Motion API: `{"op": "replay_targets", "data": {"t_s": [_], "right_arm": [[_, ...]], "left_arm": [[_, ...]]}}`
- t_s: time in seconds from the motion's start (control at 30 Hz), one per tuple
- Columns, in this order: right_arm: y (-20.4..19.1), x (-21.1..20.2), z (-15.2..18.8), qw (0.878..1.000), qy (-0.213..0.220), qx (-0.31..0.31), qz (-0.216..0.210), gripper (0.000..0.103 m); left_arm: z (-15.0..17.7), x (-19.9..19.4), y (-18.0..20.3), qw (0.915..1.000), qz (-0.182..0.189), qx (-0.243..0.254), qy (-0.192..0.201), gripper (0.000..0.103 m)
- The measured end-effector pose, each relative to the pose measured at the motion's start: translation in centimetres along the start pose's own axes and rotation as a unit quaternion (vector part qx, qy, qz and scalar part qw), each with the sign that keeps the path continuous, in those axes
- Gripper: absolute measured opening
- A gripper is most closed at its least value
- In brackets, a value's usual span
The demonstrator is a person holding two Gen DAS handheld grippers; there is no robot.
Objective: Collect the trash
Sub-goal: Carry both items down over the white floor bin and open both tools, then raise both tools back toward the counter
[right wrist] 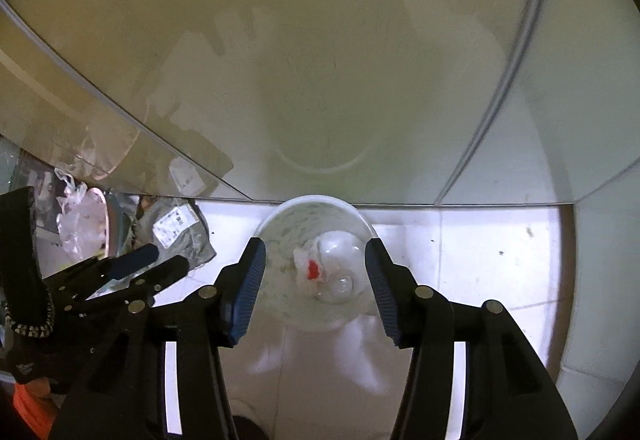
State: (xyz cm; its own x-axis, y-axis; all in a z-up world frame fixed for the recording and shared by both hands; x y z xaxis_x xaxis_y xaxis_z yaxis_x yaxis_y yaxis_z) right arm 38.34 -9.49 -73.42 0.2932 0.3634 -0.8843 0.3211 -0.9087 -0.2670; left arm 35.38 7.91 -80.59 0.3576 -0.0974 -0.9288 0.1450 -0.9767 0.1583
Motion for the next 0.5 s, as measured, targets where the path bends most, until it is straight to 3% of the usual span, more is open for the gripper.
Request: {"op": "replay_targets", "data": {"t_s": [0.23,0.5], "right_arm": [[-3.8,-11.8,-2.5,1.0,0.002,0.006,0.003,0.048],[-10.0,-27.0,-7.1,0.999,0.047,0.004,0.001,0.048]], "left_arm": [[-3.3,-12.4,2.0,0.9999,0.009,-0.005,0.009,0.047],[-9.3,-29.9,3.7,0.9983,0.012,-0.005,0.057,0.047]]}}
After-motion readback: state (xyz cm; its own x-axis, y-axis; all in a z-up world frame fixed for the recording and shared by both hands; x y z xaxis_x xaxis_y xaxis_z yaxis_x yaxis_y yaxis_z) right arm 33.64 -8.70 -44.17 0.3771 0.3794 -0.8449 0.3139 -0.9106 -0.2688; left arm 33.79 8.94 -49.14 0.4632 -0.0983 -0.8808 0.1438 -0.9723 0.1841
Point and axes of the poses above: each gripper's, at about its wrist camera, not at the fingertips, and x roughly the way its jaws point, y to its right, z to its underside, the point moved 7 cm from there along x, roughly the way its jaws point, and after that the axes turned 1 degree about y, right-handed, at the moved point
